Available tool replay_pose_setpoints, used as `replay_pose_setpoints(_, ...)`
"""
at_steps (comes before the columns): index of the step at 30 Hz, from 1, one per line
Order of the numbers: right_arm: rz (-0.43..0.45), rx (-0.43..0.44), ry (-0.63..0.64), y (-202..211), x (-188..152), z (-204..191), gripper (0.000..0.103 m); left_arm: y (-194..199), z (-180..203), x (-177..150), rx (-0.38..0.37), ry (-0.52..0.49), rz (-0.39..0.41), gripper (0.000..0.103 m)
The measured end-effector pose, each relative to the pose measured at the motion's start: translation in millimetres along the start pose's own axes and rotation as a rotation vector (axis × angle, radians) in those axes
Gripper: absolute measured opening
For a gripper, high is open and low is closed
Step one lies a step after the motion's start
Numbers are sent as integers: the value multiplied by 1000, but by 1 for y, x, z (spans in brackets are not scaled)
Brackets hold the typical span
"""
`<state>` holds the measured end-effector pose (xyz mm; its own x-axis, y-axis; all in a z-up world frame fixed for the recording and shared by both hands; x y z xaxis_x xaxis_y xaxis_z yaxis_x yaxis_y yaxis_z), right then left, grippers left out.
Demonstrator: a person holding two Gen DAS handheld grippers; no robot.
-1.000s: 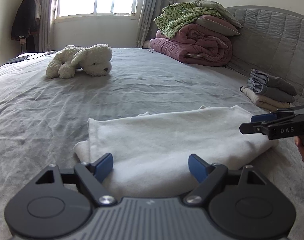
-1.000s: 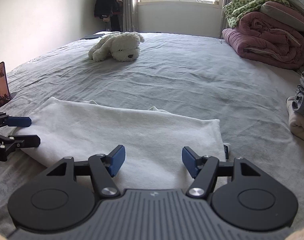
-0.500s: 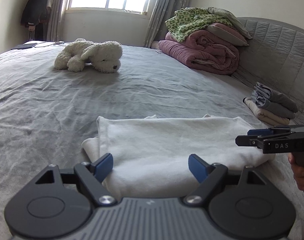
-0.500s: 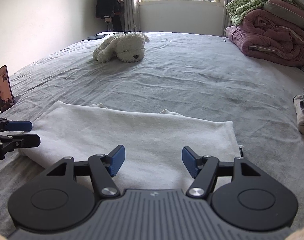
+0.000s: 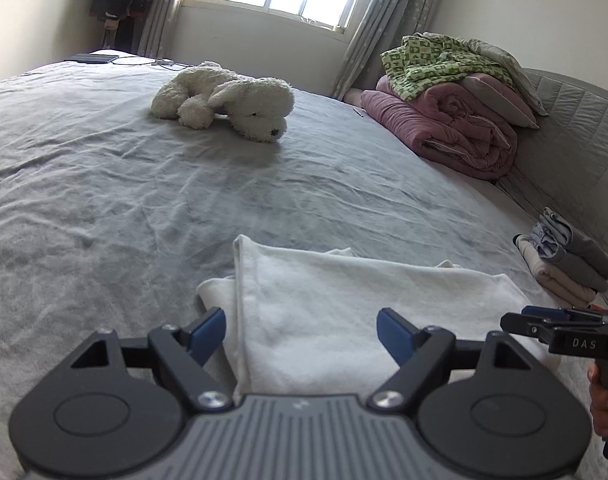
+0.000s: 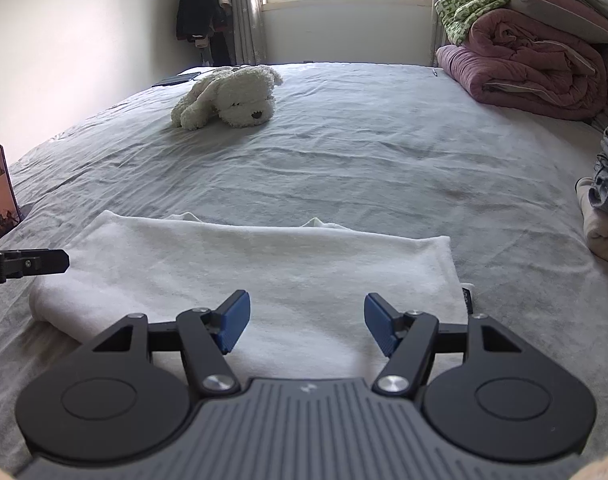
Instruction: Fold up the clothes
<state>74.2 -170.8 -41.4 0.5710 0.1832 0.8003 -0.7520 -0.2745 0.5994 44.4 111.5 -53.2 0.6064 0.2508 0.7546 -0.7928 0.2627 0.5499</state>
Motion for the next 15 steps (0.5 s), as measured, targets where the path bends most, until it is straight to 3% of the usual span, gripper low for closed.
replay_pose_setpoints(12,-17,-13,-11,-5,-2,2,69,-1,3,-1,43,-30,-10,84)
replay_pose_setpoints(15,-20,-11,19,-3,-5,4,69,2,-2,-2,115,-79,15,81)
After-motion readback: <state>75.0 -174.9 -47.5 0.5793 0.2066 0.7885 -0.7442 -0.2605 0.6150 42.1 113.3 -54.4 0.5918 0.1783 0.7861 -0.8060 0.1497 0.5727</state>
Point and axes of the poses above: each gripper's, at about its wrist camera, not at the fingertips, and y roughly against the way its jaws point, z to its right, x to its top, the point moved 3 cm from there along -y, roughly the way its jaws point, and after that the axes turned 5 degrees about y, right-handed, at the moved point
